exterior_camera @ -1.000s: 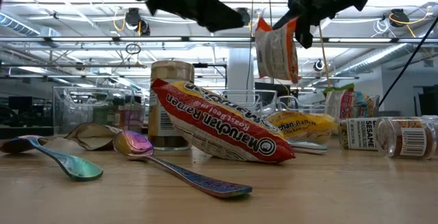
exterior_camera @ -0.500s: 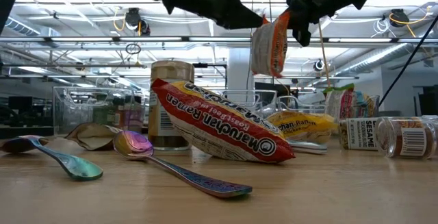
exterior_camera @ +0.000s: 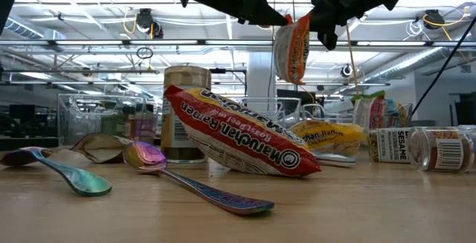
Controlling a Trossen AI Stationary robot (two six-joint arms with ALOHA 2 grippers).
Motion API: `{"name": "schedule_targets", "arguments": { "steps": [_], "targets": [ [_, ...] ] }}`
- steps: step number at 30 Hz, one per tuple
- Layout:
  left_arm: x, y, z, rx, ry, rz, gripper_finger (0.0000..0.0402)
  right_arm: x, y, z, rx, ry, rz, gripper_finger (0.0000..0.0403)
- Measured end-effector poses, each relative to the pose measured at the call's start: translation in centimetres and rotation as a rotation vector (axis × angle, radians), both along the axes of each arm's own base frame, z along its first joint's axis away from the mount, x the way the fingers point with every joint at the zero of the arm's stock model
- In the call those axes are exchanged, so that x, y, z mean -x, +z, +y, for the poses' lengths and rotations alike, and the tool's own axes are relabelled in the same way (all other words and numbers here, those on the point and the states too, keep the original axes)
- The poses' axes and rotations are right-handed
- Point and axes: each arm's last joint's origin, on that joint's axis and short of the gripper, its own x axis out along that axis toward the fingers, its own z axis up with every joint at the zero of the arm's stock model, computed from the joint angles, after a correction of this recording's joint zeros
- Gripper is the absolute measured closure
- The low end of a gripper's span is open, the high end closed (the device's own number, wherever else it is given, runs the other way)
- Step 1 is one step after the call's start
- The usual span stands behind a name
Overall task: Pick & Place Food Item
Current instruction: Put the orange noodle pack into the right transparent bin
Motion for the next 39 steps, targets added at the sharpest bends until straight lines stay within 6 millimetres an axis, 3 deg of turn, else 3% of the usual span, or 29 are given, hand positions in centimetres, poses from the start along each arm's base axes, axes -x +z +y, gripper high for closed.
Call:
{"name": "schedule_targets", "arguments": {
  "steps": [6, 14, 21, 25, 35, 39],
  "targets": [
    [-0.09, 0.03, -0.28, -0.046, 0.062, 0.006, 0.0186, 0.07, -0.19, 0.06, 0.007, 0.010, 0.017, 0.0403],
    [-0.03, -0.11, -0.33, -0.009, -0.080, 0.011, 0.0186, 0.04, -0.08, 0.17, 0.000, 0.053, -0.002, 0.0403],
    [0.04, -0.16, -0.12, 0.015, -0.076, 0.014, 0.0189, 0.04, -0.08, 0.19, -0.005, 0.058, -0.004, 0.0403],
    [0.04, -0.19, -0.15, 0.030, -0.074, 0.014, 0.0230, 0.00, -0.02, 0.20, -0.003, 0.062, -0.010, 0.0403],
    [0.05, -0.23, -0.24, 0.066, -0.096, 0.014, 0.0386, -0.41, 0.22, 0.74, 0.008, 0.101, -0.035, 0.0403],
    [0.05, -0.25, -0.29, 0.072, -0.112, 0.015, 0.0394, -0.60, 0.41, 0.97, 0.002, 0.116, -0.054, 0.0403]
  ]
}}
